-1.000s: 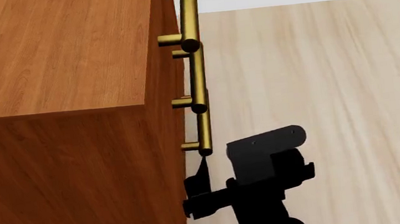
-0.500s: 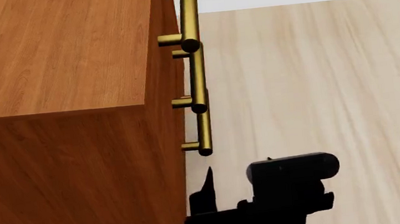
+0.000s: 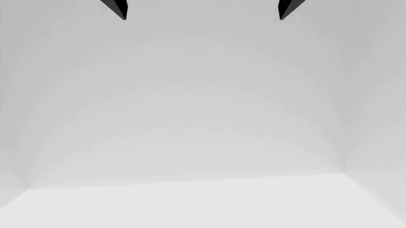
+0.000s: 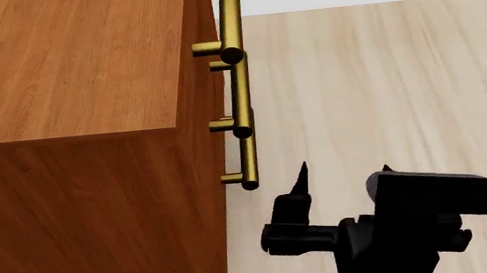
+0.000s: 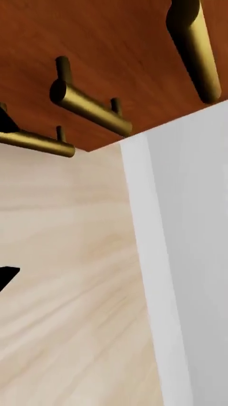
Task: Close the bottom drawer of the cabinet and open the top drawer.
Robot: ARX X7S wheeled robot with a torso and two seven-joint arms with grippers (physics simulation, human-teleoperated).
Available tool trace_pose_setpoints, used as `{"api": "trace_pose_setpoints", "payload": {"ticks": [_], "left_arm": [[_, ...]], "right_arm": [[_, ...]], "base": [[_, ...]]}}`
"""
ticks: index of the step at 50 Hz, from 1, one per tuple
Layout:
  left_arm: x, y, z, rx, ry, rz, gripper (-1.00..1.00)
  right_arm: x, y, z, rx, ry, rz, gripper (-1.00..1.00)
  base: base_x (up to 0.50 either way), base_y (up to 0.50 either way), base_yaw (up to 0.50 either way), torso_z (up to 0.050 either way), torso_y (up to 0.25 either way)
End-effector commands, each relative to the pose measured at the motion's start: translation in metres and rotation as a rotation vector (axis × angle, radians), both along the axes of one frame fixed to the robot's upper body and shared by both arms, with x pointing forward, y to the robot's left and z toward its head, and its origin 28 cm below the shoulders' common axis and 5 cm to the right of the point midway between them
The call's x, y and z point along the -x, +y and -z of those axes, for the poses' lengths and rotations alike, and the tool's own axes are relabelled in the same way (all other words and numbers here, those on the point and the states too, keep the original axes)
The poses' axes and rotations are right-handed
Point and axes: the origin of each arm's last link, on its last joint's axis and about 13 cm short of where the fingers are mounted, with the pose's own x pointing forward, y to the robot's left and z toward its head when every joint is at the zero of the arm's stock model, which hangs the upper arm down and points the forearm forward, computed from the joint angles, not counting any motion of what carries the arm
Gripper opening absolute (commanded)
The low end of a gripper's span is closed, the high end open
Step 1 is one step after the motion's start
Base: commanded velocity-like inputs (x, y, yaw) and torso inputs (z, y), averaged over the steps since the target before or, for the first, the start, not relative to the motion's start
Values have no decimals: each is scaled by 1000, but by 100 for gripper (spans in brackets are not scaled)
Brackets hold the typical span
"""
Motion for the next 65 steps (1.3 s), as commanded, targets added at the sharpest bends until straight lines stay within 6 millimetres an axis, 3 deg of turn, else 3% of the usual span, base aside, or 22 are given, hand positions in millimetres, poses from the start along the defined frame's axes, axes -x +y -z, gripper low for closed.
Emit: {"api": "trace_pose_setpoints", "payload": {"ticks": [1, 21, 35, 53, 65], "left_arm": [[0, -1, -2, -6, -2, 3, 100], [0, -4, -2, -11, -4, 9, 100], [0, -3, -3, -12, -5, 7, 100], [1, -3, -3, -13, -7, 6, 100], [2, -4, -5, -15, -9, 7, 100]], "right_arm": [[-2, -2, -28, -55, -66, 48, 100], [5, -1, -74, -163, -178, 58, 100], [6, 10, -104, -290, -258, 16, 100], [7, 9, -128, -453, -287, 48, 100], [6, 11, -141, -667, -273, -3, 100]], "base": [[0, 0, 0, 0, 0], [0, 0, 0, 0, 0], [0, 0, 0, 0, 0], [0, 0, 0, 0, 0], [0, 0, 0, 0, 0]]}}
